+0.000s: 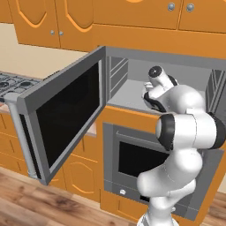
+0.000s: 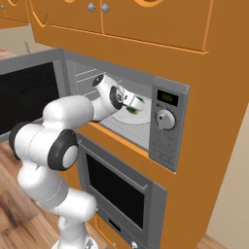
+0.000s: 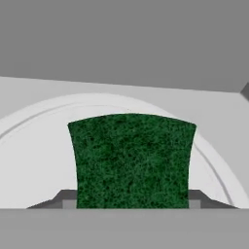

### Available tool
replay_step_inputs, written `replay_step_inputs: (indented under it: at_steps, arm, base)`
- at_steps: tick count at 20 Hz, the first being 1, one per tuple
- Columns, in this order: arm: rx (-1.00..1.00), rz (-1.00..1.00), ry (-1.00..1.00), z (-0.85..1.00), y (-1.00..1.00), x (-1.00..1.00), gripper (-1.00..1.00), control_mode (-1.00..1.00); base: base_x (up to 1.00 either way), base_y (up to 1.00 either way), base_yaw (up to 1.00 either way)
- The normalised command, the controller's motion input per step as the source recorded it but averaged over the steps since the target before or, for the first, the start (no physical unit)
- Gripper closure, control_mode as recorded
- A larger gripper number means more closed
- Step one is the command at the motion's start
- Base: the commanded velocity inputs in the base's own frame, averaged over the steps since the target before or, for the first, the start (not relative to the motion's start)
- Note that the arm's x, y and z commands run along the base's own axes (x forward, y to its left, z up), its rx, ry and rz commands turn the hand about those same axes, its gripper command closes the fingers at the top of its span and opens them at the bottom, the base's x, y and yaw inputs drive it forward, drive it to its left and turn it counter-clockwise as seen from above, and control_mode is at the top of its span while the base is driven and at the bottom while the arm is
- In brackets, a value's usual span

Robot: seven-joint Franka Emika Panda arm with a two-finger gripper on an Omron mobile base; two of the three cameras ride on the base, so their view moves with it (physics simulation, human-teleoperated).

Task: Place the sponge inside the microwave to prepare for sanitizing.

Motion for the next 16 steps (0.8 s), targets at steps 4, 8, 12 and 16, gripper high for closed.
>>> replay_step_inputs:
  at_steps: [4, 8, 12, 16]
  arm:
    - [0.0, 0.0, 0.1, -0.31, -0.06, 0.11, 1.0, -1.0]
    - [0.0, 0.0, 0.09, -0.43, -0.01, 0.08, 1.0, -1.0]
    - [0.04, 0.0, 0.02, -0.35, 0.0, 0.06, 1.0, -1.0]
    - [0.05, 0.0, 0.0, -0.23, 0.0, 0.02, 1.0, -1.0]
  base:
    - [0.0, 0.0, 0.0]
    - [0.0, 0.0, 0.0]
    - [0.0, 0.0, 0.0]
    - [0.0, 0.0, 0.0]
